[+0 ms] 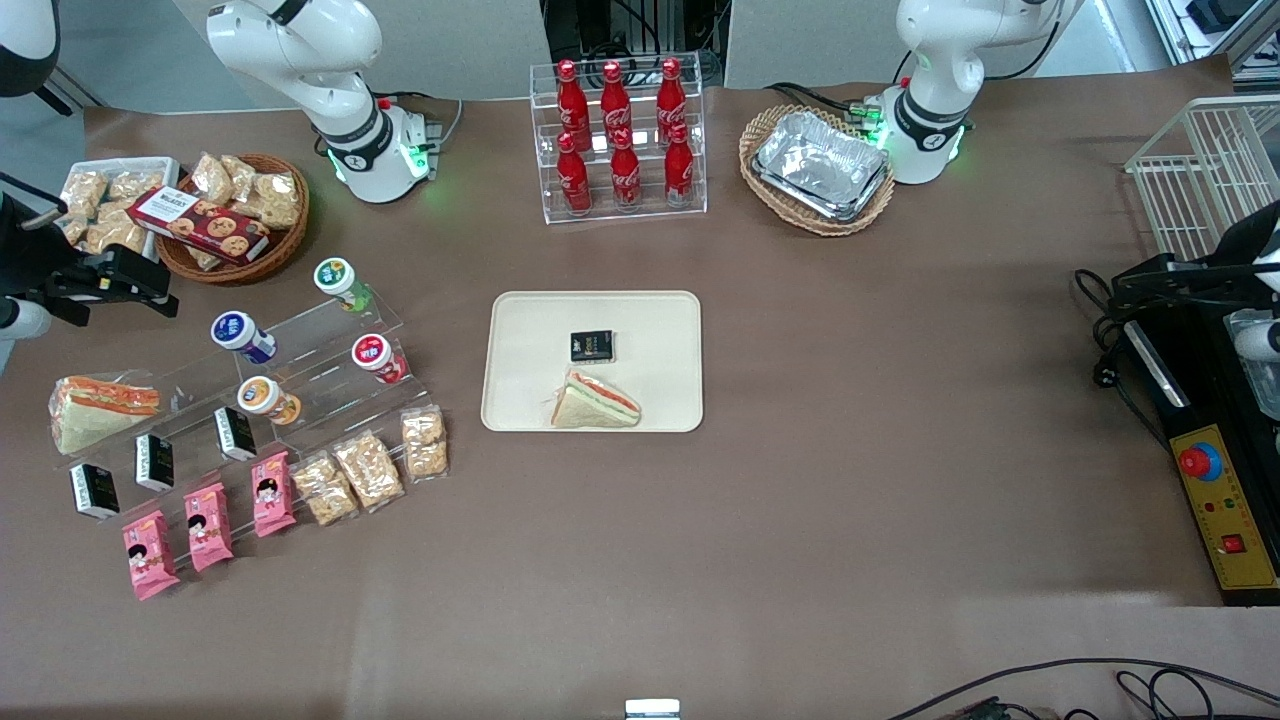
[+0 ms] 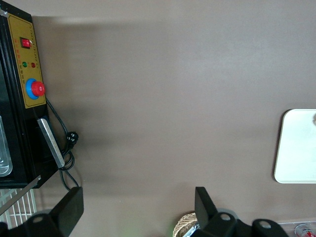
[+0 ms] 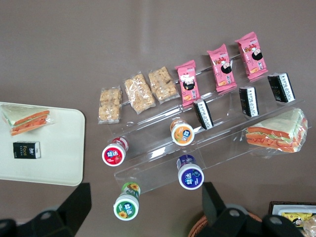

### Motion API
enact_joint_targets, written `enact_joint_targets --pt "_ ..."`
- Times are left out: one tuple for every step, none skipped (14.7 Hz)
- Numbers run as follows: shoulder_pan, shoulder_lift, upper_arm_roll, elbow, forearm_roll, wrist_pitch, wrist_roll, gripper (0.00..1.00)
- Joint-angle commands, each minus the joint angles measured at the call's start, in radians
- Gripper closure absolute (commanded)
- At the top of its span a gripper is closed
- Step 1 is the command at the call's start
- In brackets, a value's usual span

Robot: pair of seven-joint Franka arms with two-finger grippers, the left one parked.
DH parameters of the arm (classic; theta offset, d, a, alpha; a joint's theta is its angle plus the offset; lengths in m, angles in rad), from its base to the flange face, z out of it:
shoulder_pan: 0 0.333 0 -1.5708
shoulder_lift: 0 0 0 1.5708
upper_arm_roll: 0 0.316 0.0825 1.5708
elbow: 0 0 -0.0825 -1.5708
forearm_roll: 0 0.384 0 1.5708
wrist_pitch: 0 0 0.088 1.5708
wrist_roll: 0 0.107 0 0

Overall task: Place green gum on tray
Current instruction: 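Move the right gripper over the green-label yogurt bottle on the acrylic stand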

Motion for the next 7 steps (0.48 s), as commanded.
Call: enact_joint_targets --pt "0.002 0.005 -0.006 0.024 0.003 -0.004 0.013 0.0" --pt "0.002 0.005 -0.006 0.023 0.003 -0.006 0.013 0.0" --pt "0.002 0.005 -0.006 0.024 0.003 -0.006 0.011 0.0" --pt "0.001 0.005 -0.006 0.023 0.003 -0.011 0.002 0.0" --pt "-0.002 0.005 -0.007 0.021 0.004 -0.015 -0.004 0.0" --pt "-0.004 -0.001 -0.007 0.012 0.006 -0.027 -0.003 0.0" --pt "-0.002 -0.023 -0.006 -0.003 0.007 -0.056 -0.001 0.0"
